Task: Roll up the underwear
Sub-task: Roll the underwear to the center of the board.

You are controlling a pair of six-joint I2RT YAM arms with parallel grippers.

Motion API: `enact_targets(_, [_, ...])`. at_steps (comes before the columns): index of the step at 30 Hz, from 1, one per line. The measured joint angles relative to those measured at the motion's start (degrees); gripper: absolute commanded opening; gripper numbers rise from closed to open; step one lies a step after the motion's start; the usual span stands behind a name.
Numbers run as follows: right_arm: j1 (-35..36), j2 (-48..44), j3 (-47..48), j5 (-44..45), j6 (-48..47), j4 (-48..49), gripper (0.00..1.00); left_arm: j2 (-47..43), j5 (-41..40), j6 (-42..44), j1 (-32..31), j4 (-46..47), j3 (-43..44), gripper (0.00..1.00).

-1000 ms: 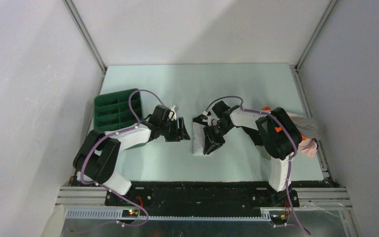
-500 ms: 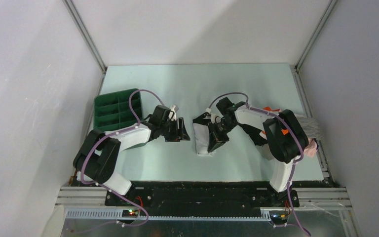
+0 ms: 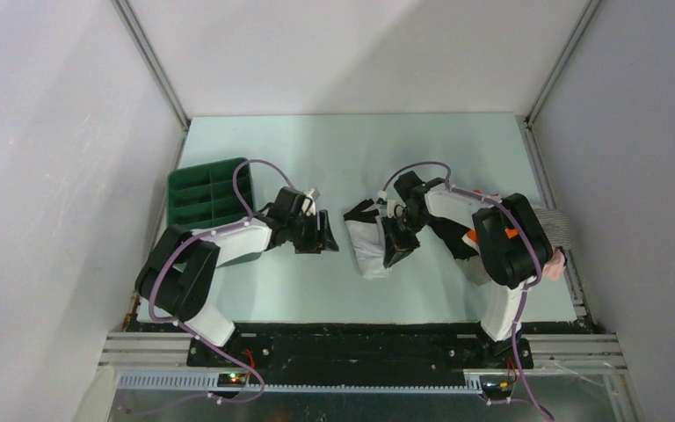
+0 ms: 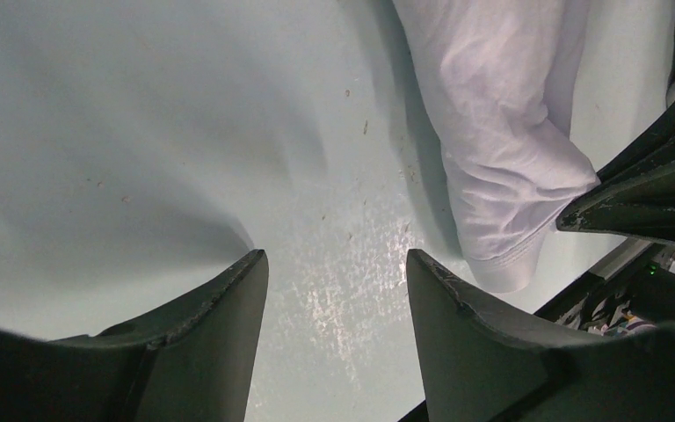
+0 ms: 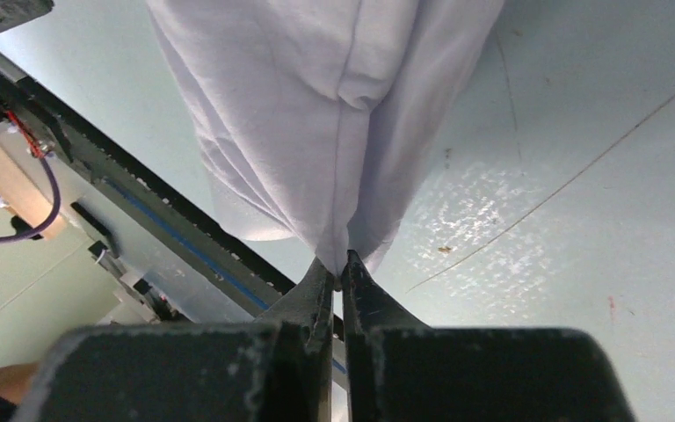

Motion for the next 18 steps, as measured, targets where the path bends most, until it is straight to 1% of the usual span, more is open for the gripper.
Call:
enact_targets(3, [0.1,0.0,0.0,1.7,-0.2,0.0,0.11,0.6,0.0,0.0,0.0,-0.3,0.6,0.65])
enact_targets(5, [0.2,0.1,0.0,3.2,-0.3,0.0,0.23,0.9,0.0,0.0,0.0,-0.3,1.0,0.65])
enact_targets(7, [0.2,0.2,0.0,4.1,-0.2,0.0,0.32,1.0,0.0,0.0,0.0,-0.4,1.2,0.65])
enact_targets(9, [0.2,0.2,0.0,5.0,-0.4,-0.2,0.34,1.3,0.0,0.0,0.0,-0.5,1.6,0.65])
enact_targets(16, [0.8,0.2,0.7,5.1,-0.4,-1.4,0.35,2.4,0.0,0.2,0.0,-0.9,3.0,0.64])
enact_targets(18, [0.9,0.2,1.1,5.3,-0.4,-1.4,0.38,2.8,0.0,0.3,0.0,-1.0,3.2,0.64])
